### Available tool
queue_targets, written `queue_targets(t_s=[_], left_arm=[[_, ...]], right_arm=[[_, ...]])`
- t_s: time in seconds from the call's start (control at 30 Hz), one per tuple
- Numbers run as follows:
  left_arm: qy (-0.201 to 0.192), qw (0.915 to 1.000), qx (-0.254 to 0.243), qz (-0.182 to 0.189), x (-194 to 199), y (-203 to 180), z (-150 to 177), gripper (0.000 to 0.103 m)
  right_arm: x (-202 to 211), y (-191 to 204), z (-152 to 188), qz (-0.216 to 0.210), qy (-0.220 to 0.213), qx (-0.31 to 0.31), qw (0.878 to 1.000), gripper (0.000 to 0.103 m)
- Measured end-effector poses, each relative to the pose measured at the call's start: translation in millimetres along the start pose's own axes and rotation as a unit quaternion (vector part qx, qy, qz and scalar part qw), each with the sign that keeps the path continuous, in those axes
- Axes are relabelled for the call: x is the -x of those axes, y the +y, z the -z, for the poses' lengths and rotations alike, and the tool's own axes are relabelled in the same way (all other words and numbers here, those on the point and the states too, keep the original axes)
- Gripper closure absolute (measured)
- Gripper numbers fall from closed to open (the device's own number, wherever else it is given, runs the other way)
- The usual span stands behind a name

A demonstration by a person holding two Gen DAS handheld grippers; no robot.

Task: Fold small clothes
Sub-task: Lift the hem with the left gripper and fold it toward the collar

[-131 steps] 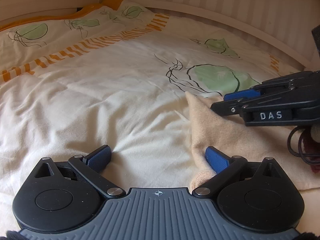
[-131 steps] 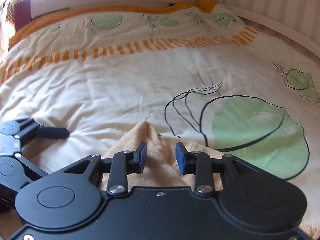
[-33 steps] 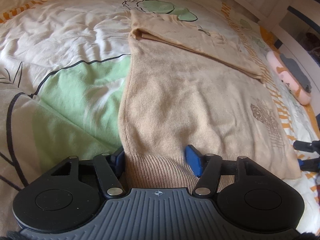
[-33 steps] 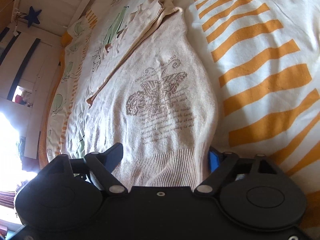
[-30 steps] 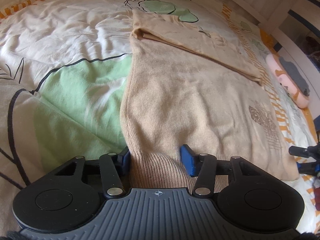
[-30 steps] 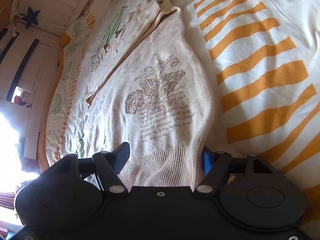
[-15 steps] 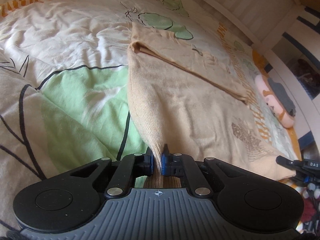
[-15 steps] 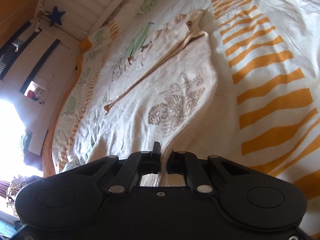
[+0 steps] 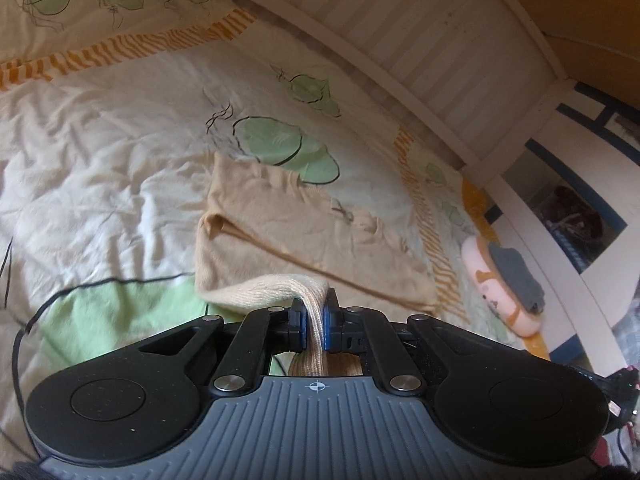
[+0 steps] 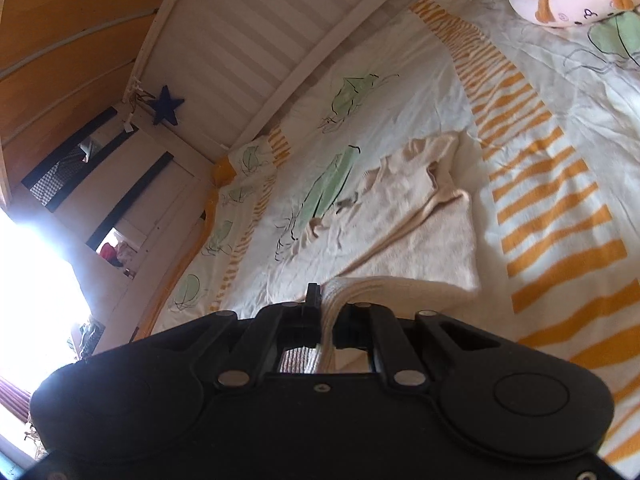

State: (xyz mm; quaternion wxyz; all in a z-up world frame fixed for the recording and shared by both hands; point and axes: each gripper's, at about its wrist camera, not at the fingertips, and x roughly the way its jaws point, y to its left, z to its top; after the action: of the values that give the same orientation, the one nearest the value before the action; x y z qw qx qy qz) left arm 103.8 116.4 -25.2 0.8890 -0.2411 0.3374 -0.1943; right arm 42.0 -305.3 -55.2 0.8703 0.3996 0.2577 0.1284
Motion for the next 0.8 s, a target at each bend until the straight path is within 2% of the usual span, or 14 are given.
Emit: queue_targets(t_s=[0.27,0.4,0.57,0.8], left_arm=[[-0.021,0.9996,-0.021,0.004,-51.3,-3.5,-54.3,0.096],[-0.016,0.9998,-0.009,0.002,-89.8,6.9,-77.4,0.096],[-0.001,0.9996,0.005,-0.026,-138.1,27.1,-94.5,0.096],[0.021,0.9982,0.005,-0.057,-180.0,48.3,-98.4,0.096]], right_arm=[[-52.8,-7.4,-58.2,-0.011,-0.033,0.019,0.999,0.090],[-89.6,-17.4,-87.5,-0.005,-0.044,0.020,0.999,0.090],[-139.2,-31.0,-109.1,0.017,-0.034,0.025,0.999,0.090],[-184.4,-55.2,-114.4,0.055,-0.006,0.029,0.998,0.090]])
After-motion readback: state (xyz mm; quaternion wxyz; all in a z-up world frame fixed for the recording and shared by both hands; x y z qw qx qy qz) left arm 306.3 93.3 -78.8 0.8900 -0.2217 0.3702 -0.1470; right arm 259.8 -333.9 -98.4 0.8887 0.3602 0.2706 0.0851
